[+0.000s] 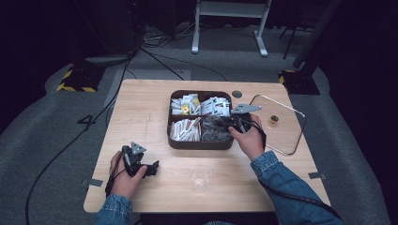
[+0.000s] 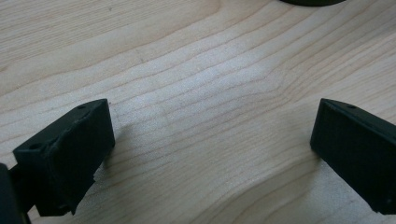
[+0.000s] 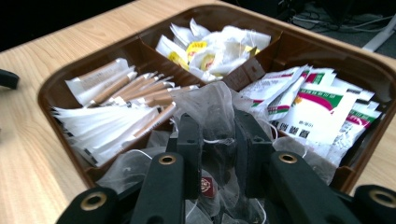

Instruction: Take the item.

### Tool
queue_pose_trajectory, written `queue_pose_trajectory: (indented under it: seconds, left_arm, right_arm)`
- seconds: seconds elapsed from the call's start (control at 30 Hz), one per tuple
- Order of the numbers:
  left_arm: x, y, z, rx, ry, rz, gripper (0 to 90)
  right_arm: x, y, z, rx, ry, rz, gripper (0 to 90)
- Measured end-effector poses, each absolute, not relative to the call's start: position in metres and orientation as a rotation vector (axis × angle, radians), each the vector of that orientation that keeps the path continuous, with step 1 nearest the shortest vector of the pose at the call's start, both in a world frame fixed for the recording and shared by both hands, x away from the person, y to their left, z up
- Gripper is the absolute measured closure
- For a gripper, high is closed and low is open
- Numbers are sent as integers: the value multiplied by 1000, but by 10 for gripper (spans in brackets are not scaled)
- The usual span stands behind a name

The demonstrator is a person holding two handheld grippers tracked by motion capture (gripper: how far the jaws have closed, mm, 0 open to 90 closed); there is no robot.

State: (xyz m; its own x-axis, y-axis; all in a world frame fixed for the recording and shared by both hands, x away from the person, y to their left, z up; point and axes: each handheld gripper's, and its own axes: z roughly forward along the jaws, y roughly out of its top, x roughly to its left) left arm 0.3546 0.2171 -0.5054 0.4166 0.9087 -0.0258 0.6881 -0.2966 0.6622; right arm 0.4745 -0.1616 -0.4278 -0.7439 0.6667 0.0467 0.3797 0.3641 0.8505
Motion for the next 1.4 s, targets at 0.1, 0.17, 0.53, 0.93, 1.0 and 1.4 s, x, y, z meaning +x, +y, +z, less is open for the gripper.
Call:
queue_pose_trajectory:
  seconds: [0.1,0.17,0.53,0.93,1.0,1.4]
  left_arm:
    - [355,217,-505,2078,1347,482,0]
    - [355,217,-505,2078,1347,482,1]
    - [355,217,-505,2077,1348,480,1]
    - [355,217,-505,2078,1347,482,0]
    - [355,217,-505,2078,1347,482,1]
    - [355,216,-505,2078,1343,480,0]
  right_arm:
    - [472,-165,-422,923,2310,1344,748]
    - [470,-167,-418,927,2299,1355,747]
    - [453,-171,-401,876,2327,1405,745]
    - [416,-172,-387,788,2379,1476,743]
    - [409,-174,-386,784,2372,1493,743]
    - [373,-171,-380,688,2415,1546,742]
